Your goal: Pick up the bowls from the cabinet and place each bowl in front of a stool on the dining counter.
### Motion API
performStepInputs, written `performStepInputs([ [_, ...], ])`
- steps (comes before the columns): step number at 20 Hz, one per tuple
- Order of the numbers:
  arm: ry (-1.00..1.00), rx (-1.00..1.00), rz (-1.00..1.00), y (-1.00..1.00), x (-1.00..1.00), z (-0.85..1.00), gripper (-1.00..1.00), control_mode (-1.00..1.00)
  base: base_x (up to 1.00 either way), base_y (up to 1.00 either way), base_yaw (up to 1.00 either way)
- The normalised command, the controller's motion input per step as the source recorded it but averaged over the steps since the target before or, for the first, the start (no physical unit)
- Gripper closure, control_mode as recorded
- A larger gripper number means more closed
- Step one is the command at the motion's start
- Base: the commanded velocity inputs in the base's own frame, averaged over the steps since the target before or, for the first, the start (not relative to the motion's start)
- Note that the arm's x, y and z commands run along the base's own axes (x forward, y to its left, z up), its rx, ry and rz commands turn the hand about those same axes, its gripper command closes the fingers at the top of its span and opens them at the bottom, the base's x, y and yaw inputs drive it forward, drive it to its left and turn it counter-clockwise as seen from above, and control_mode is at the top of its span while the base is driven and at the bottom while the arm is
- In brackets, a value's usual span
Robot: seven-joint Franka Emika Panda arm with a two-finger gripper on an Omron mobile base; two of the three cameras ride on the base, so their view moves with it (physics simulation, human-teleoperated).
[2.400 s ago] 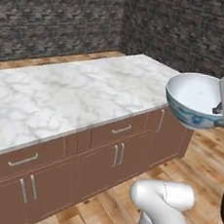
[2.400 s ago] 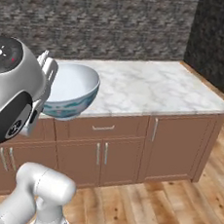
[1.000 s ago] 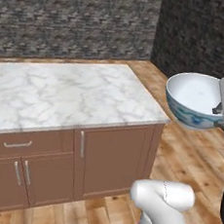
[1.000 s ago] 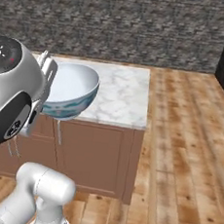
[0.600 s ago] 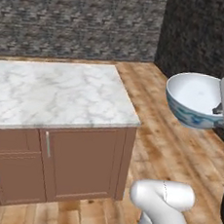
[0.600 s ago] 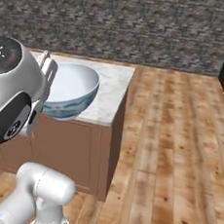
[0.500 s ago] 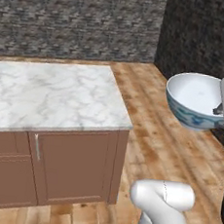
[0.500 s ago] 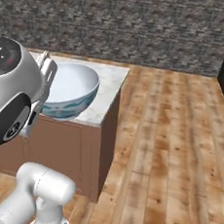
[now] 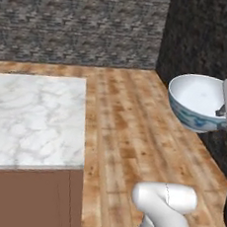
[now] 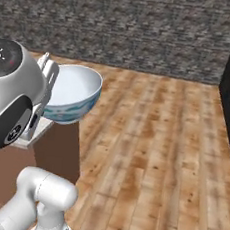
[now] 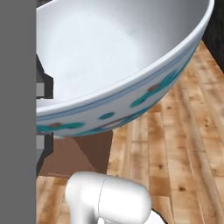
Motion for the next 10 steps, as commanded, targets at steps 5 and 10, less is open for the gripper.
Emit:
performStepInputs([
  [5, 0.0, 0.0, 0.0, 0.0, 0.0, 0.0, 1.0, 1.0, 1.0, -1.0, 0.23],
  [10, 0.0, 0.0, 0.0, 0.0, 0.0, 0.0, 1.0, 1.0, 1.0, -0.64, 0.52],
])
